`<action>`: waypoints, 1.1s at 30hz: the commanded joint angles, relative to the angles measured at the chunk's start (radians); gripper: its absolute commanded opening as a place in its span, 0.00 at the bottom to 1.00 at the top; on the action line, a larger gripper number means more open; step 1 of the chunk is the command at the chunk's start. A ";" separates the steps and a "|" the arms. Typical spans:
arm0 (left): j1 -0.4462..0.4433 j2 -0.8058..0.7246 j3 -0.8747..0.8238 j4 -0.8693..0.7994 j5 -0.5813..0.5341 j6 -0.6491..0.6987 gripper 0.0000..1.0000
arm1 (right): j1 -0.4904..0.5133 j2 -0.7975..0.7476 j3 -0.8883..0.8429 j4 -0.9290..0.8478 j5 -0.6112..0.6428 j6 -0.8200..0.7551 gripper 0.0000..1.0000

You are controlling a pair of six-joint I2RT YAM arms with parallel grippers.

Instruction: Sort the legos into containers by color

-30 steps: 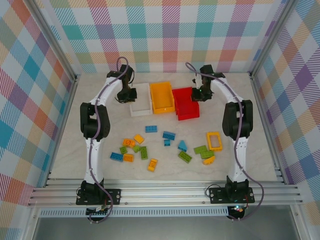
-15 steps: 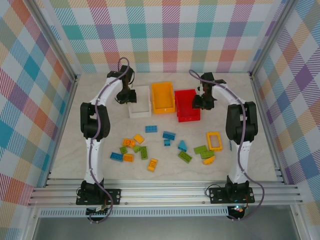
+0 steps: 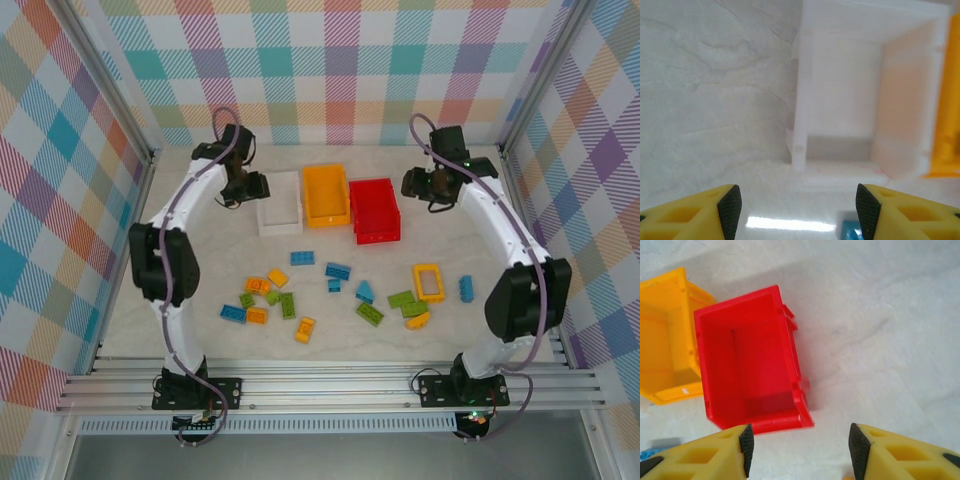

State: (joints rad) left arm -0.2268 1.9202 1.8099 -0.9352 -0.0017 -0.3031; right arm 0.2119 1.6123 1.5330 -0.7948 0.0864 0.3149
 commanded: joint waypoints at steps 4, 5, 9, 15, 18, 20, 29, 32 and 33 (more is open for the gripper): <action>-0.199 -0.347 -0.327 0.211 0.106 -0.156 0.69 | 0.053 -0.222 -0.265 -0.097 0.033 0.160 0.48; -0.257 -0.404 -0.397 0.254 0.100 -0.186 0.70 | 0.064 -0.254 -0.323 -0.094 0.031 0.178 0.47; -0.481 -0.585 -0.657 0.454 0.049 -0.345 0.72 | 0.113 -0.308 -0.492 -0.065 0.023 0.226 0.46; -0.789 -0.688 -0.840 0.627 -0.135 -0.459 0.72 | 0.147 -0.236 -0.614 0.007 0.044 0.245 0.44; -0.846 -0.690 -0.870 0.688 -0.151 -0.481 0.72 | 0.147 -0.181 -0.632 0.035 0.072 0.233 0.40; -0.863 -0.679 -0.873 0.705 -0.151 -0.490 0.71 | 0.147 -0.148 -0.634 0.050 0.080 0.225 0.38; -0.879 -0.649 -0.865 0.716 -0.151 -0.497 0.70 | 0.147 -0.033 -0.605 0.079 0.140 0.191 0.26; -0.879 -0.653 -0.865 0.716 -0.158 -0.497 0.69 | 0.147 -0.025 -0.598 0.090 0.147 0.181 0.16; -0.879 -0.656 -0.865 0.717 -0.161 -0.496 0.69 | 0.148 -0.027 -0.592 0.093 0.148 0.173 0.13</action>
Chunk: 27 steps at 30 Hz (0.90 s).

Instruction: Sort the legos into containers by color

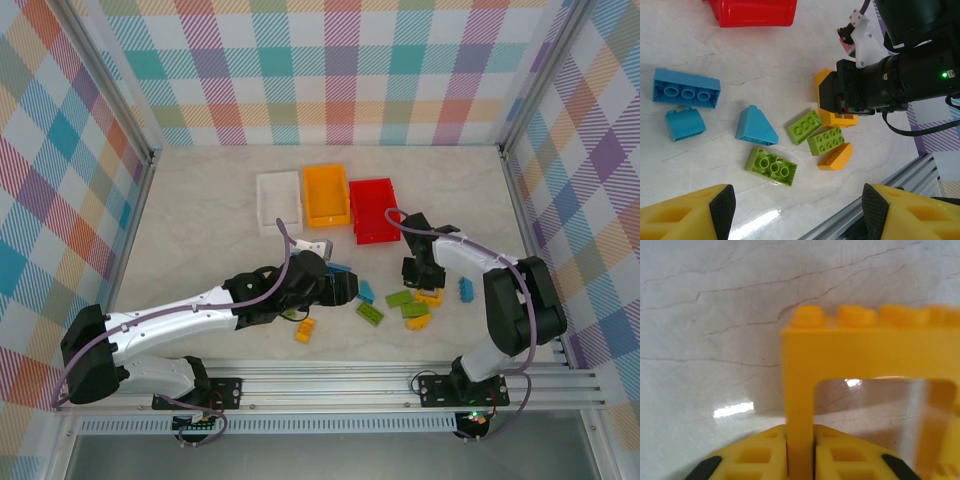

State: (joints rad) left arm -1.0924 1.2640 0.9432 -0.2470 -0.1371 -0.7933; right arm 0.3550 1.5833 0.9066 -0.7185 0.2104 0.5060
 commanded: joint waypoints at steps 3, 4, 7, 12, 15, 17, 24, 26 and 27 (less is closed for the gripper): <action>-0.014 -0.011 0.007 0.023 -0.043 -0.003 0.69 | 0.007 -0.027 0.069 -0.012 0.067 -0.033 0.07; -0.014 -0.016 0.014 0.014 -0.054 0.003 0.69 | 0.009 -0.047 0.085 -0.020 0.080 -0.040 0.06; -0.014 -0.034 0.043 -0.023 -0.102 0.024 0.69 | 0.012 -0.093 0.152 -0.016 0.071 -0.090 0.04; -0.014 -0.044 0.110 -0.157 -0.238 0.034 0.69 | 0.028 0.000 0.359 0.006 -0.069 -0.203 0.04; -0.014 -0.039 0.143 -0.213 -0.303 0.022 0.69 | 0.029 0.117 0.496 0.015 -0.131 -0.230 0.03; -0.013 -0.039 0.156 -0.222 -0.316 0.024 0.69 | 0.029 0.207 0.580 0.026 -0.155 -0.243 0.03; -0.013 -0.037 0.166 -0.266 -0.328 0.022 0.69 | 0.029 0.490 0.872 -0.032 -0.172 -0.247 0.02; -0.014 -0.040 0.167 -0.285 -0.334 0.019 0.69 | 0.027 0.546 0.923 -0.041 -0.172 -0.238 0.02; -0.014 -0.041 0.169 -0.294 -0.337 0.015 0.69 | 0.027 0.567 0.940 -0.044 -0.175 -0.235 0.03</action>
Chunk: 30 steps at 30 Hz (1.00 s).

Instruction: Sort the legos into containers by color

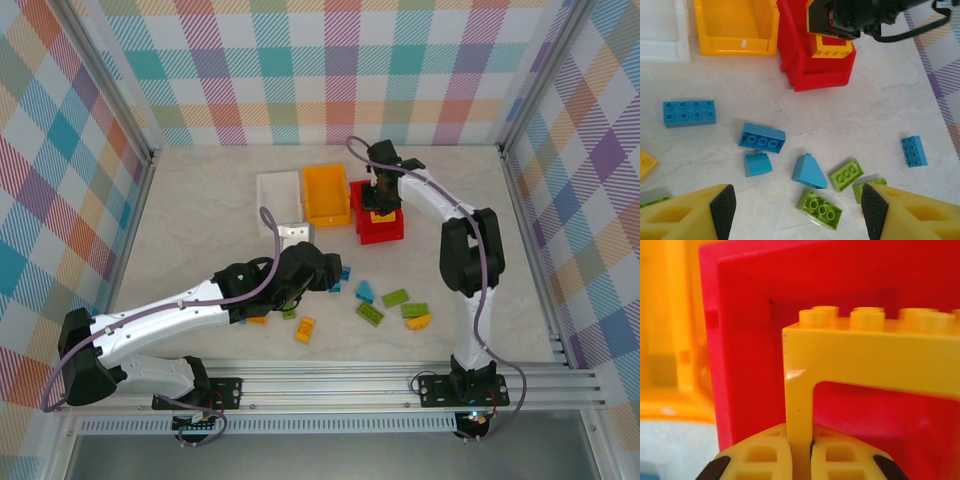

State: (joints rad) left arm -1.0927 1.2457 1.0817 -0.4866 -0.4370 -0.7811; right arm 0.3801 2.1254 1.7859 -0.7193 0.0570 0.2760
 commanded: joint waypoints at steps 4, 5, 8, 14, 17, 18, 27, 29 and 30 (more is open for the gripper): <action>-0.012 -0.020 0.038 -0.123 -0.063 -0.026 0.69 | 0.002 0.074 0.108 -0.064 -0.033 0.016 0.15; -0.012 -0.020 0.038 -0.137 -0.067 -0.033 0.69 | 0.003 0.071 0.104 -0.060 -0.037 0.021 0.18; -0.011 -0.021 0.034 -0.165 -0.075 -0.047 0.69 | 0.003 0.045 0.095 -0.053 -0.045 0.032 0.28; 0.014 -0.025 0.042 -0.239 -0.087 -0.088 0.69 | 0.008 -0.050 0.102 -0.074 -0.029 0.041 0.35; 0.054 -0.028 0.058 -0.305 -0.077 -0.113 0.69 | 0.016 -0.131 0.094 -0.083 0.000 0.038 0.35; 0.072 -0.031 0.061 -0.325 -0.066 -0.119 0.69 | 0.018 -0.158 0.089 -0.082 0.008 0.037 0.36; 0.374 -0.072 -0.042 -0.396 0.189 -0.270 0.69 | 0.190 -0.619 -0.347 0.150 -0.197 -0.077 0.58; 0.430 -0.093 -0.081 -0.380 0.235 -0.313 0.69 | 0.247 -0.754 -0.516 0.243 -0.282 -0.074 0.61; 0.447 -0.103 -0.098 -0.382 0.244 -0.335 0.69 | 0.275 -0.808 -0.588 0.278 -0.302 -0.069 0.63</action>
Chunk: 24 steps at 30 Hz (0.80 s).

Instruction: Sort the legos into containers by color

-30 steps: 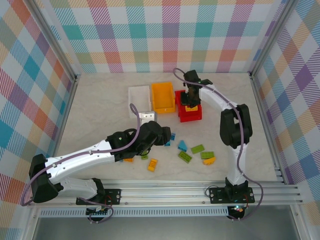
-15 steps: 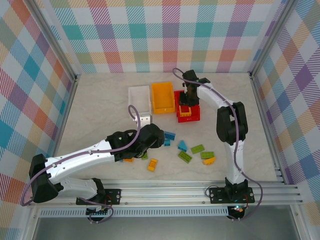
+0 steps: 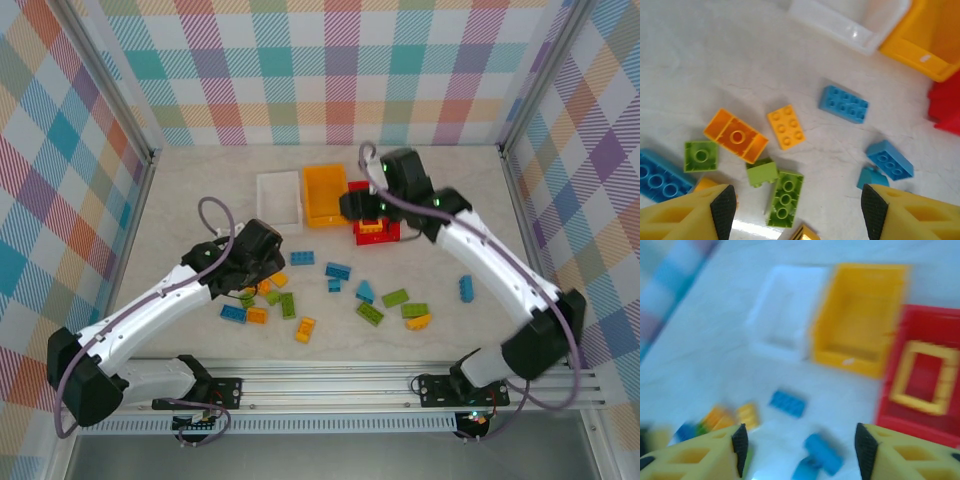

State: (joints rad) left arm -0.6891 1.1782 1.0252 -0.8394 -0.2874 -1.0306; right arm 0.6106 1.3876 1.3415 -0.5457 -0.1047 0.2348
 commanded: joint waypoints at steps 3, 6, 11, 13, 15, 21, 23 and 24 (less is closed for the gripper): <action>0.075 -0.068 -0.093 -0.072 0.075 -0.155 0.67 | 0.148 -0.223 -0.310 0.153 -0.139 -0.004 0.65; 0.103 -0.112 -0.157 -0.128 0.055 -0.218 0.66 | 0.229 -0.305 -0.401 0.133 -0.092 0.035 0.67; 0.169 -0.222 -0.334 -0.080 0.115 -0.329 0.69 | 0.314 -0.333 -0.471 0.143 -0.085 0.089 0.69; 0.215 -0.238 -0.377 -0.053 0.144 -0.355 0.70 | 0.349 -0.305 -0.468 0.154 -0.102 0.079 0.70; 0.248 -0.230 -0.400 -0.029 0.156 -0.371 0.74 | 0.384 -0.274 -0.465 0.178 -0.121 0.063 0.70; 0.337 -0.125 -0.415 0.069 0.197 -0.376 0.81 | 0.462 -0.210 -0.446 0.250 -0.124 0.050 0.73; 0.366 -0.086 -0.422 0.112 0.217 -0.374 0.81 | 0.478 -0.187 -0.434 0.253 -0.119 0.056 0.73; 0.374 -0.069 -0.425 0.132 0.223 -0.373 0.80 | 0.486 -0.178 -0.429 0.252 -0.113 0.058 0.73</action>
State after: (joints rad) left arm -0.3492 1.0760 0.6224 -0.7788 -0.1040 -1.3884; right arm 1.0786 1.1896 0.8795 -0.3397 -0.2081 0.2981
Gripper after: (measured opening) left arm 0.803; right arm 0.732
